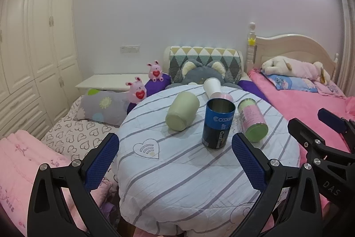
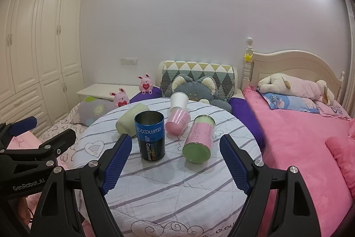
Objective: Flip cup upright
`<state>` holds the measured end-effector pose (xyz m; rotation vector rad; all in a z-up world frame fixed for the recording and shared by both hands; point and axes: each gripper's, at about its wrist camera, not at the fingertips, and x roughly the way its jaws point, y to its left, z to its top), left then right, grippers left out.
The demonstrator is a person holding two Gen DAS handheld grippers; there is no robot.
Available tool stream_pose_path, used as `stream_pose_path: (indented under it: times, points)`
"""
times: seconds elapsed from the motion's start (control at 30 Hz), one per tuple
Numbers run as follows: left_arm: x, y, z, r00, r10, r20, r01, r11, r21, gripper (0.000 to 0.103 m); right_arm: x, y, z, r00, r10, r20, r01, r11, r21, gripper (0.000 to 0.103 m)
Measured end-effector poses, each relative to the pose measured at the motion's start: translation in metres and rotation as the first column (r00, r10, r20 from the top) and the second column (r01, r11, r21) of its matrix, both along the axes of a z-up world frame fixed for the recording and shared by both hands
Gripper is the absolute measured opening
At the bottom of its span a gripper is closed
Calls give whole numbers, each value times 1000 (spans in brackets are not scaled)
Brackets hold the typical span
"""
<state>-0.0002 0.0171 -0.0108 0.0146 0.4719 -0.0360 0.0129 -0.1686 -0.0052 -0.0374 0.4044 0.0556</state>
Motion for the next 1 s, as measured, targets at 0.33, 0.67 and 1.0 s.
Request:
stream_pose_path:
  times: [0.33, 0.67, 1.0]
  points:
    - [5, -15, 2, 1000, -24, -2, 24, 1000, -1, 103, 0, -15, -3, 1000, -18, 2, 18, 999, 33, 83]
    - [7, -32, 11, 999, -15, 48, 14, 999, 32, 103, 1, -27, -4, 1000, -16, 17, 15, 998, 57, 83]
    - [14, -41, 15, 998, -14, 57, 11, 999, 52, 103, 6, -36, -5, 1000, -16, 25, 14, 997, 77, 83]
